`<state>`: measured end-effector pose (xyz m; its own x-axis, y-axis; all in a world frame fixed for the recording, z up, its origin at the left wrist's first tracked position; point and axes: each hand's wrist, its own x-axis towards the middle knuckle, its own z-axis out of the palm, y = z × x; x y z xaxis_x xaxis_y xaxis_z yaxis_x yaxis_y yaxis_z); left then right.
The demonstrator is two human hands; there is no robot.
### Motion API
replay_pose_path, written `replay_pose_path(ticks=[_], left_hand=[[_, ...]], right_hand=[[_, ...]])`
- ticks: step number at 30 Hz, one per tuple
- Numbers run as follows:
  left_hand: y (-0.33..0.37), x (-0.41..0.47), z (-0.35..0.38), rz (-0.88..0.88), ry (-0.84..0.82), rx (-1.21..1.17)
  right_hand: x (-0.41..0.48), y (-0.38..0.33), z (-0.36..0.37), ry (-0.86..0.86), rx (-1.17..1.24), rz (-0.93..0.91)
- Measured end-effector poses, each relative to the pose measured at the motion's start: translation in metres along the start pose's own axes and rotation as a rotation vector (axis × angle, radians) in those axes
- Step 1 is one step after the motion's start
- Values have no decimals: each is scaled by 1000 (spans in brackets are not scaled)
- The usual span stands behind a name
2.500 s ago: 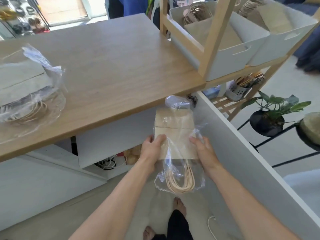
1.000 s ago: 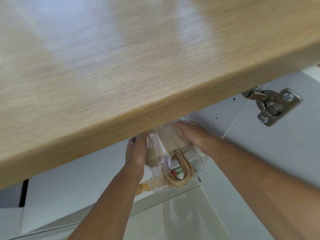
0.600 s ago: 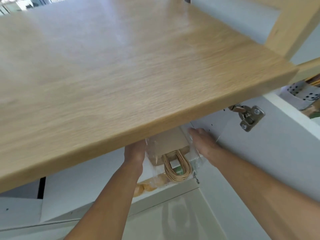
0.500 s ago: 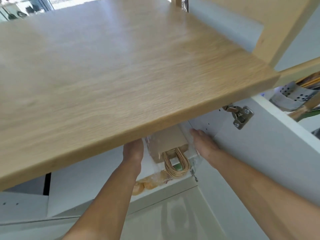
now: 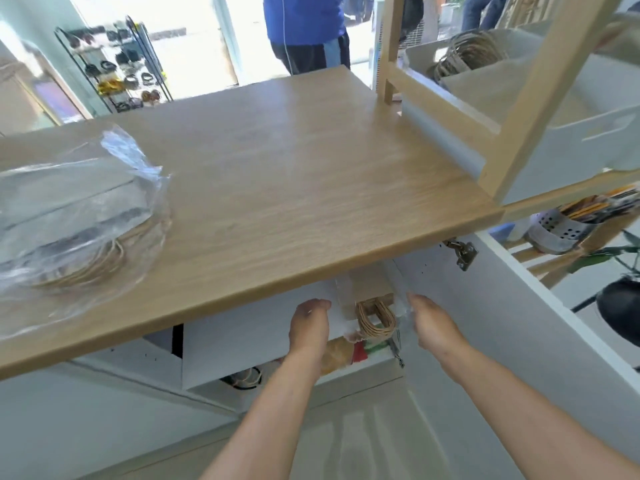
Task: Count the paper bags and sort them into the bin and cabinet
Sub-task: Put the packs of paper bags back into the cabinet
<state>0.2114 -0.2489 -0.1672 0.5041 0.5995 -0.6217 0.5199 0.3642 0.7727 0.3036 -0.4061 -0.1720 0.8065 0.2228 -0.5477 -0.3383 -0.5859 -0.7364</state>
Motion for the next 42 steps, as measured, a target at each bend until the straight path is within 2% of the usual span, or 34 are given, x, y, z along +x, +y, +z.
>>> replay_pose_path(ticks=[5, 9, 14, 20, 26, 31, 36, 42], left_hand=[[8, -47, -20, 49, -23, 19], [24, -96, -49, 116, -47, 38], [56, -147, -89, 233, -70, -74], [116, -187, -168, 369, 33, -202], [154, -186, -243, 465, 196, -274], [169, -147, -287, 452, 378, -267], [185, -89, -328, 353, 628, -129], [206, -19, -359, 125, 657, 148]], right_hand=[[-58, -20, -2, 27, 70, 17], [-111, -52, 1, 12, 130, -37], [-161, -102, 20, -11, 200, -132], [-198, -178, 50, -133, 174, -289], [-194, -246, 84, -153, 79, -393], [-181, -294, 114, -223, 24, -475], [-136, -346, 163, -228, -191, -543], [-85, -373, 207, -266, -412, -463]])
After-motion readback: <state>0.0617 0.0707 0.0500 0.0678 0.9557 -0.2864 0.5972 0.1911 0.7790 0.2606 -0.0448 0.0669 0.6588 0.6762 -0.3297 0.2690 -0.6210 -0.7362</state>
